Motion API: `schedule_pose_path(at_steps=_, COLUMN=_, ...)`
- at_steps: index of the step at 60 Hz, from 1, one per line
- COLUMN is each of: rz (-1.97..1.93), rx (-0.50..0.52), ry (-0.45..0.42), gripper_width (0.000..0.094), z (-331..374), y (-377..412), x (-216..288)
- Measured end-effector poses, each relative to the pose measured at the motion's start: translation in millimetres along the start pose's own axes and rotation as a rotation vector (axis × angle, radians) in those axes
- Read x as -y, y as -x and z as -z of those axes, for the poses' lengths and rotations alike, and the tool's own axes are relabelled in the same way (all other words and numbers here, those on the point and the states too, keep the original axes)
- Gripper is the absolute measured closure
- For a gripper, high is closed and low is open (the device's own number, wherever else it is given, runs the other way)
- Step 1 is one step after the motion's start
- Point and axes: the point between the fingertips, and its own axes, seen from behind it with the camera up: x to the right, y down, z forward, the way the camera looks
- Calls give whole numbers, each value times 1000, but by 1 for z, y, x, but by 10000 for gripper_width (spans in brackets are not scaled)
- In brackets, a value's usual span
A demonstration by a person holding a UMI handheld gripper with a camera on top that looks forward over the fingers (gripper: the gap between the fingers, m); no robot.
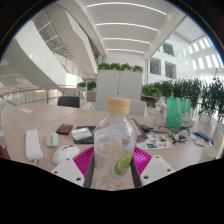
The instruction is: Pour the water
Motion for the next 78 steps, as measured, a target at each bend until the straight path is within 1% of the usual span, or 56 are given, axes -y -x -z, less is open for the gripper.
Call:
schedule_pose_path(at_steps=1, rz=-7, rx=1, ry=6, gripper_width=369, z=-6, y=2, x=-2)
schedule_pose_path(at_steps=2, rz=-16, rx=-1, ry=-22, gripper_width=370, z=-7, y=1, x=3)
schedule_pose_path(at_steps=5, rz=-36, rx=-20, ry=-55, gripper_width=390, z=-11, y=-5, x=6)
schedule_pose_path(at_steps=8, rz=-19, rx=-22, ry=-95, gripper_width=423, z=-12, y=-4, x=9)
schedule_pose_path(at_steps=10, rz=-21, rx=-26, ry=-106, gripper_width=456, z=-10, y=-4, x=10)
schedule_pose_path(at_steps=12, rz=-40, rx=-24, ry=-97, gripper_width=495, z=-14, y=-6, x=9)
schedule_pose_path(at_steps=15, rz=-53, rx=1, ry=-60, gripper_width=556, z=-17, y=-4, x=7)
schedule_pose_path(at_steps=17, rz=-71, rx=15, ry=-34, gripper_width=570, z=-18, y=-6, x=6)
schedule_pose_path(at_steps=19, rz=-116, rx=30, ry=-8, gripper_width=556, z=-16, y=-4, x=3)
schedule_pose_path(at_steps=21, rz=-168, rx=56, ry=34, gripper_width=590, z=-13, y=-4, x=3)
schedule_pose_path(at_steps=22, rz=-201, rx=67, ry=47, gripper_width=589, z=-11, y=-6, x=5)
schedule_pose_path(at_steps=23, rz=-236, rx=75, ry=50, gripper_width=609, z=-8, y=-10, x=10)
schedule_pose_path(at_steps=24, rz=-271, rx=81, ry=49, gripper_width=589, z=-5, y=-14, x=16)
schedule_pose_path(at_steps=25, rz=-305, rx=79, ry=50, gripper_width=589, z=-3, y=-13, x=21)
schedule_pose_path(at_steps=31, rz=-621, rx=157, ry=39, gripper_width=588, z=24, y=-52, x=60)
schedule_pose_path(at_steps=33, rz=-747, rx=160, ry=49, gripper_width=589, z=31, y=-64, x=78)
schedule_pose_path(at_steps=38, rz=-1076, rx=200, ry=60, gripper_width=589, z=44, y=-113, x=79)
schedule_pose_path(at_steps=39, rz=-1144, rx=205, ry=61, gripper_width=614, z=47, y=-122, x=80)
schedule_pose_path(at_steps=40, rz=-1212, rx=195, ry=67, gripper_width=590, z=52, y=-127, x=87)
schedule_pose_path(at_steps=44, rz=-1453, rx=226, ry=76, gripper_width=590, z=60, y=-158, x=79)
schedule_pose_path(at_steps=47, rz=-1620, rx=229, ry=84, gripper_width=591, z=64, y=-178, x=71)
schedule_pose_path(at_steps=49, rz=-1717, rx=201, ry=92, gripper_width=591, z=63, y=-180, x=74)
schedule_pose_path(at_steps=50, rz=-1765, rx=206, ry=96, gripper_width=592, z=64, y=-184, x=71)
schedule_pose_path(at_steps=54, rz=-1954, rx=237, ry=100, gripper_width=592, z=69, y=-198, x=66)
schedule_pose_path(at_steps=55, rz=-2005, rx=286, ry=96, gripper_width=593, z=76, y=-208, x=61)
schedule_pose_path(at_steps=57, rz=-2102, rx=304, ry=87, gripper_width=592, z=86, y=-215, x=70)
schedule_pose_path(at_steps=58, rz=-2139, rx=276, ry=78, gripper_width=592, z=72, y=-210, x=76)
schedule_pose_path(at_steps=61, rz=-2247, rx=304, ry=42, gripper_width=593, z=74, y=-220, x=77)
schedule_pose_path(at_steps=62, rz=-2272, rx=365, ry=29, gripper_width=593, z=85, y=-229, x=68)
schedule_pose_path(at_steps=65, rz=-2334, rx=390, ry=10, gripper_width=591, z=88, y=-236, x=69)
schedule_pose_path(at_steps=66, rz=-2366, rx=384, ry=9, gripper_width=591, z=99, y=-243, x=77)
schedule_pose_path(at_steps=67, rz=-2376, rx=332, ry=4, gripper_width=591, z=77, y=-235, x=86)
schedule_pose_path(at_steps=70, rz=-2388, rx=343, ry=-8, gripper_width=591, z=77, y=-237, x=84)
schedule_pose_path(at_steps=73, rz=-2400, rx=347, ry=-5, gripper_width=592, z=79, y=-237, x=83)
schedule_pose_path(at_steps=74, rz=-2411, rx=344, ry=-4, gripper_width=592, z=82, y=-241, x=89)
schedule_pose_path(at_steps=78, rz=-2418, rx=365, ry=3, gripper_width=592, z=72, y=-239, x=90)
